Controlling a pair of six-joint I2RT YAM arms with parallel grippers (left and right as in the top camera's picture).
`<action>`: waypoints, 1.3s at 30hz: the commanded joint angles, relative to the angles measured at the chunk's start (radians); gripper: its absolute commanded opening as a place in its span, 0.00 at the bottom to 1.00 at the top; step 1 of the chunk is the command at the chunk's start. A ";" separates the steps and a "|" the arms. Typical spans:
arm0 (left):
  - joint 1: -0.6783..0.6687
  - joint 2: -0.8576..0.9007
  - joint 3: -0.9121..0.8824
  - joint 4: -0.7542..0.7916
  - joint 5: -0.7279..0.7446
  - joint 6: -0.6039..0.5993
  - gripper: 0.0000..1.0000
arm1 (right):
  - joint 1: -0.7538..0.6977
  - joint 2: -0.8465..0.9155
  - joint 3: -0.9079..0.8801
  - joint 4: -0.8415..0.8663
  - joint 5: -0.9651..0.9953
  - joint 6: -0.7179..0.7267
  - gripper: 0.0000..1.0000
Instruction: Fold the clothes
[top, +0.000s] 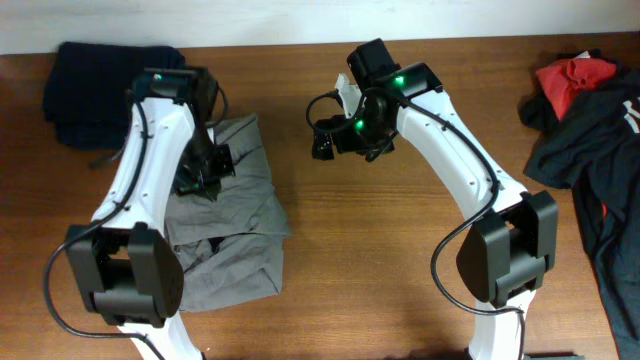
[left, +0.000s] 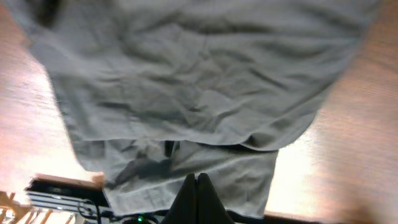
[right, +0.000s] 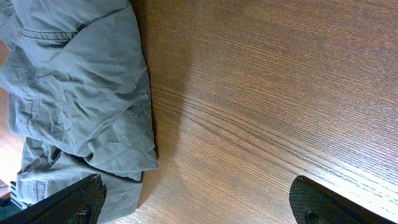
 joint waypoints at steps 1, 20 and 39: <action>0.006 0.006 -0.145 0.055 0.067 0.008 0.00 | 0.005 0.009 -0.006 -0.001 -0.006 0.007 0.99; 0.007 -0.188 -0.230 0.248 -0.152 -0.018 0.01 | 0.005 0.009 -0.006 0.011 -0.006 0.008 0.99; 0.021 0.084 -0.167 0.611 -0.132 -0.008 0.09 | 0.005 0.009 -0.006 0.013 -0.029 0.008 0.99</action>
